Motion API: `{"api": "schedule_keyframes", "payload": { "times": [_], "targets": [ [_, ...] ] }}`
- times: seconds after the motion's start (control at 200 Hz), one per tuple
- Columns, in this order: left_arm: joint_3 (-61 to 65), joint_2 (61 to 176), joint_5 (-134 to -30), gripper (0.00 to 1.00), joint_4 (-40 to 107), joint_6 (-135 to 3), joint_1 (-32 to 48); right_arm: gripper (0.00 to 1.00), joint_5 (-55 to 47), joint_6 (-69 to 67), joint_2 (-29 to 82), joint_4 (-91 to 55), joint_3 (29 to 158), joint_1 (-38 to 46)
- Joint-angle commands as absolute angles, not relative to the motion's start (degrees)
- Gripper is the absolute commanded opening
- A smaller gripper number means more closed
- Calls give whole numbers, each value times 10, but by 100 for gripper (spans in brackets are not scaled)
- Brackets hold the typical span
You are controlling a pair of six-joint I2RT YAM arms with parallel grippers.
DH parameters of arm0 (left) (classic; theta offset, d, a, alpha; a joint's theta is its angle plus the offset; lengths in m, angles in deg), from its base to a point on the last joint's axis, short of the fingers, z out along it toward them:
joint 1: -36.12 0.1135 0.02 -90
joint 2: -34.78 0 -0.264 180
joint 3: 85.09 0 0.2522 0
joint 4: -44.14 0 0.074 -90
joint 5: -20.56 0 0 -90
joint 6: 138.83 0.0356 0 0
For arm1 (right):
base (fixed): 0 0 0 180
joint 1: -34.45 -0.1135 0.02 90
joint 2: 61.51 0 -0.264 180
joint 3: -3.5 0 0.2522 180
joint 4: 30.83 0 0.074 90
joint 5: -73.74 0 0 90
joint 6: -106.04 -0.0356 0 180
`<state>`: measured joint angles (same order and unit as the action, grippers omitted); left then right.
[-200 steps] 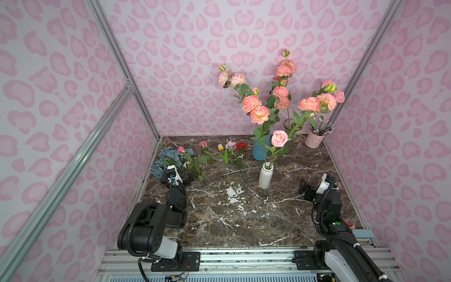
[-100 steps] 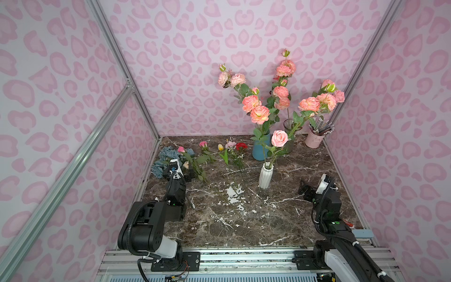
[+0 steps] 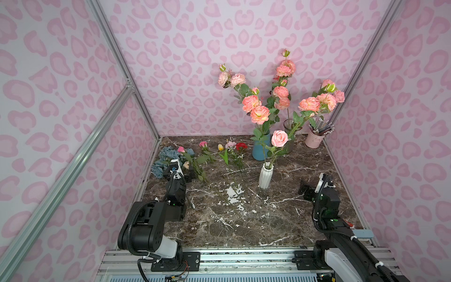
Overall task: Place the pink flowers into the vase
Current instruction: Reset both arms
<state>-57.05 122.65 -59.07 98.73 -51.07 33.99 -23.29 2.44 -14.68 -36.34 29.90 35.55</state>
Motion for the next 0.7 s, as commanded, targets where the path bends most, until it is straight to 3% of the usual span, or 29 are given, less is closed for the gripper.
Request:
{"api": "schedule_keyframes", "payload": {
  "times": [0.0,0.18,0.305,0.695],
  "targets": [
    [-566,1225,-593,98,995,-512,340,99,-251,53,-131,-416,321,369],
    [-566,1225,-593,98,996,-513,341,99,-244,70,-94,-469,325,386],
    [-566,1226,-593,98,996,-513,340,99,-225,62,-86,-592,290,386],
    [-566,1224,-593,98,995,-513,341,99,-246,63,86,-811,257,382]
  ]
}}
